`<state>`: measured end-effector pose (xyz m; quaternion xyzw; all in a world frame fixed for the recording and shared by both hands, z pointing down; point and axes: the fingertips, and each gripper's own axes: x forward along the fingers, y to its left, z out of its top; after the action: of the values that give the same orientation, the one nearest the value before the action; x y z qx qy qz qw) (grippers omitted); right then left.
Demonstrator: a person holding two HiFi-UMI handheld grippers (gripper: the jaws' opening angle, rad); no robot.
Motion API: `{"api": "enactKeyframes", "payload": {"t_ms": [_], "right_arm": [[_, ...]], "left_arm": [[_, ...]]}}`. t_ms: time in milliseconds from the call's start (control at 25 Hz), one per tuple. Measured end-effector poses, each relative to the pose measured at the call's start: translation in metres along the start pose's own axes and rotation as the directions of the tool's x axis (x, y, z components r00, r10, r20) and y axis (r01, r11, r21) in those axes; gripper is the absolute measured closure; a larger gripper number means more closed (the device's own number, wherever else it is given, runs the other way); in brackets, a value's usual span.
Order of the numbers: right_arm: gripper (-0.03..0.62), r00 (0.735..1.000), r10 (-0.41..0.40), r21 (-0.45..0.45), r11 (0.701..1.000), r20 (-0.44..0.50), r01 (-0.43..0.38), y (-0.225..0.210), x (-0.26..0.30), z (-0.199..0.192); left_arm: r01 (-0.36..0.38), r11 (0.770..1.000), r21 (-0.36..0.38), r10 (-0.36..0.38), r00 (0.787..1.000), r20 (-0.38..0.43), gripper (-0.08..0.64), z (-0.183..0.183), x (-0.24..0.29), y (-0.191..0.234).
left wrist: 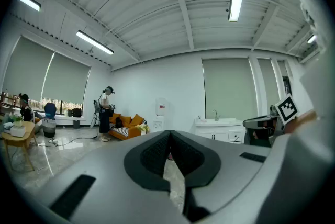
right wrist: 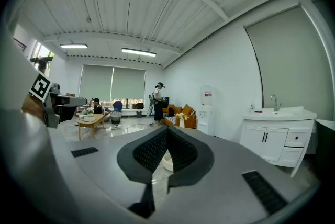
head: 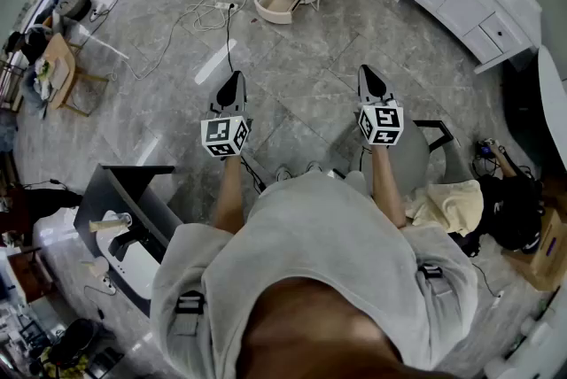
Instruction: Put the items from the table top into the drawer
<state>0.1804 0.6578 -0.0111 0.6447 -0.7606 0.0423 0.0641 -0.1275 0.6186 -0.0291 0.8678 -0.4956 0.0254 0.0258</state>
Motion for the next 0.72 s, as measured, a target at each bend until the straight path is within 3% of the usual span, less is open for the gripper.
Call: {"api": "enactKeyframes", "payload": {"t_ms": [720], "right_arm": [[0.569,0.999,0.053,-0.023,0.998,0.002,-0.052,-0.026,0.004,-0.004]], "left_arm": [[0.006,1.0,-0.007,-0.006,1.0,-0.002,0.545,-0.003,0.021,-0.044]]}}
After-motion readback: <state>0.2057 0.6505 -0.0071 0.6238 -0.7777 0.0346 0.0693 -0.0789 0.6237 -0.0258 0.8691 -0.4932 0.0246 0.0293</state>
